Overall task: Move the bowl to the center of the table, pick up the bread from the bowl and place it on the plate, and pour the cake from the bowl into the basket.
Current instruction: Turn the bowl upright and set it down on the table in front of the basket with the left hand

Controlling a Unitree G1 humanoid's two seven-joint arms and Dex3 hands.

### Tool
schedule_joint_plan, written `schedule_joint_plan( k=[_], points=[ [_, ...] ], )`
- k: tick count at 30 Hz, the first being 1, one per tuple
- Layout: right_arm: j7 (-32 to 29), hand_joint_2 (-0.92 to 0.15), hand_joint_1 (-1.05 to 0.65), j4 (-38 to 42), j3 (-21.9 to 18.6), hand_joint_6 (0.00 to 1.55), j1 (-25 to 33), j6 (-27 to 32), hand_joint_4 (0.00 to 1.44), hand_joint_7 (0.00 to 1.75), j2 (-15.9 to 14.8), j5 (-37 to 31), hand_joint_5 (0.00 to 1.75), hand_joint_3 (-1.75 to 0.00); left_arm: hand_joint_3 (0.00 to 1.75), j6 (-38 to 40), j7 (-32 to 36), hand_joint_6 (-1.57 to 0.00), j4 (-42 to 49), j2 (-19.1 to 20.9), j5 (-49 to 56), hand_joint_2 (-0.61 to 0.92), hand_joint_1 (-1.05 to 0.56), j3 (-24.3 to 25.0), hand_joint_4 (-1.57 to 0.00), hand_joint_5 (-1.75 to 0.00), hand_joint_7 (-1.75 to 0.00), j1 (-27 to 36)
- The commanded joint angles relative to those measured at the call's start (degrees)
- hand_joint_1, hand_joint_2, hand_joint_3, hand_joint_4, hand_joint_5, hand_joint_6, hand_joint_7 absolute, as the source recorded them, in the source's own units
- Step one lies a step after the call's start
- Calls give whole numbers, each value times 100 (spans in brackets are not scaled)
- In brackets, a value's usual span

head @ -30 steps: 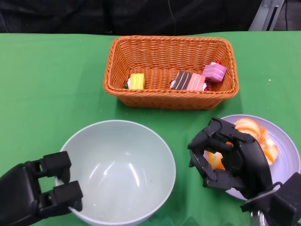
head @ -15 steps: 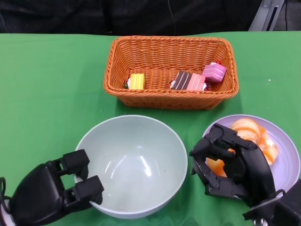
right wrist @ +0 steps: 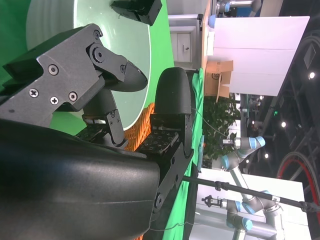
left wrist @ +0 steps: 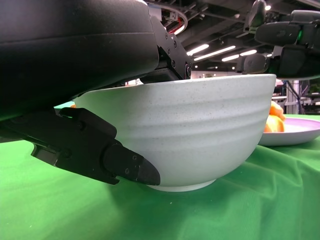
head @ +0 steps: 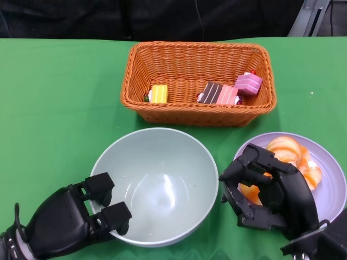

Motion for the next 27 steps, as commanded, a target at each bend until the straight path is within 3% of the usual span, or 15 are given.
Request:
schedule_joint_plan(
  k=[1,7,9,11,14,18,23,27],
  points=[
    [29,-50,-4,-3,-23,68,18,1,74,121,-57,88,162,-106,12,31,-281,-62,188,-36,-100,92,-29,-104,-47,-173,-135,-20],
    [-18,-50,-4,50,-35,68,-20,-26,74,121,-19,62,162,-105,2,114,-438,-89,353,-92,-166,92,-33,-238,-58,-142,-64,-19],
    [-25,-49,-5,81,-43,69,-34,-41,75,120,-14,50,161,-105,1,215,-669,-99,337,-85,-234,91,-33,-228,-65,-118,-34,5],
    [-32,-49,-5,104,-49,69,-45,-54,75,120,-6,42,161,-105,0,280,-873,-104,301,-72,-316,90,-33,-204,-70,-98,-17,28],
    [8,-50,-6,121,-48,68,-59,-54,75,119,-33,50,160,-104,8,269,-1208,-101,182,6,-413,92,-34,-214,-72,-74,-6,30],
    [0,-51,-6,116,-42,68,-54,-14,74,119,-45,32,160,-102,17,275,-1333,-93,31,73,-473,92,-39,-193,-66,-63,-1,72],
    [67,-53,-5,221,-40,69,-82,-55,75,118,-22,109,162,-100,20,555,-1047,-70,-91,107,-393,92,-55,-197,-61,-22,0,134],
    [90,-53,-5,286,-48,69,-103,-89,74,119,-1,116,162,-100,25,636,-852,-56,-125,113,-420,92,-65,-152,-50,-9,0,157]
  ],
)
